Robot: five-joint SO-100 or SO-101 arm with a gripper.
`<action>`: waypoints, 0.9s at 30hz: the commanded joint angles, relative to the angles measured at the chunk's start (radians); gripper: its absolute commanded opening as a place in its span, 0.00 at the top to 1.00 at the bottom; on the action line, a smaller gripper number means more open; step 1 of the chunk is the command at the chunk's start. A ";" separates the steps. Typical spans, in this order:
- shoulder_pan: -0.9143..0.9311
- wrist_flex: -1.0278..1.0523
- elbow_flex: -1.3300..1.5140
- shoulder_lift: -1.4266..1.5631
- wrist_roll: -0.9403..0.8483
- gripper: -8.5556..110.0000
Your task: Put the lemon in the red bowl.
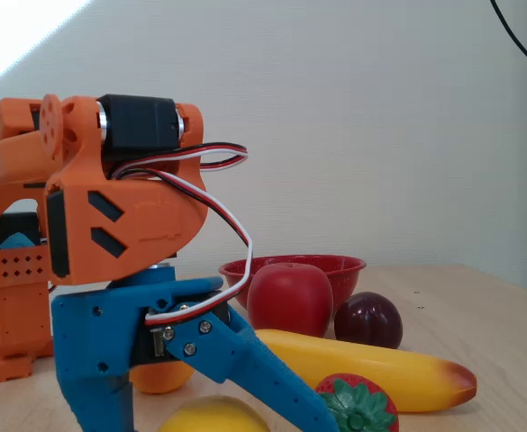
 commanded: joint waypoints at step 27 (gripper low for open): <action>0.006 -0.021 -0.035 0.037 0.043 0.77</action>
